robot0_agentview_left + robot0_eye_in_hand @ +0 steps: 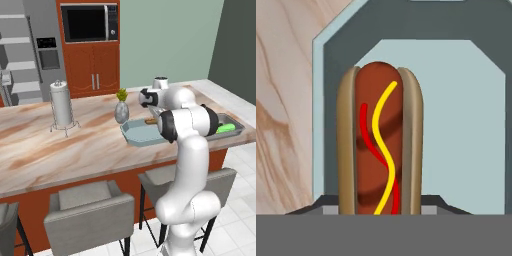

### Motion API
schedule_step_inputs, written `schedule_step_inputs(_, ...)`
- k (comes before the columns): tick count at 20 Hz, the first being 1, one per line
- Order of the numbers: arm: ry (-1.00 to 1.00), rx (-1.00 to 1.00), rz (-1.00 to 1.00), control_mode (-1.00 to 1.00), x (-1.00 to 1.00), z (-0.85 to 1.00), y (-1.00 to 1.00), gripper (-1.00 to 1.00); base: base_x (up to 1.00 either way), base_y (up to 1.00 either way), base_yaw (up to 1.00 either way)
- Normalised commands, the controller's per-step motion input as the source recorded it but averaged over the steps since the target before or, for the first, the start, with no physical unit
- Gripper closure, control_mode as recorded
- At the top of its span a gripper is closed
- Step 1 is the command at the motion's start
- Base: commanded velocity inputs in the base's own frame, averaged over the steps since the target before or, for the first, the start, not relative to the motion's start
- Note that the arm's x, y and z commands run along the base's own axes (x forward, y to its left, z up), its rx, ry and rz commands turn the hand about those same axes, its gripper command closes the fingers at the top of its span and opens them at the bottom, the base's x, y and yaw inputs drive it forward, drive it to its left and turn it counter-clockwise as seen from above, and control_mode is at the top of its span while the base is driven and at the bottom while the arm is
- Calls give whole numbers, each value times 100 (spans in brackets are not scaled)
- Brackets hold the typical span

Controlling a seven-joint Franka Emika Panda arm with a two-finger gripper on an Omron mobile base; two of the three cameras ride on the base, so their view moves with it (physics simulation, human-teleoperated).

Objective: Place the cold items (corn and squash) from the fridge in one tupperware on the dining counter. Place the warm items (hot dog and kebab skewer) in the stove area in another tupperware.

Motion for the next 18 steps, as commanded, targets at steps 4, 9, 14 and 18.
schedule_step_inputs(4, -1, -1, 0, -100, 0, -20, -24, 100, 0, 0, 0)
schedule_step_inputs(9, -2, -2, 0, -100, 0, -40, -30, 100, 0, 0, 0)
schedule_step_inputs(14, -16, -1, 0, -100, 0, -33, -18, 100, 0, 0, 0)
schedule_step_inputs(18, -7, 0, 0, -100, 2, -4, 0, 100, 0, 0, 0)
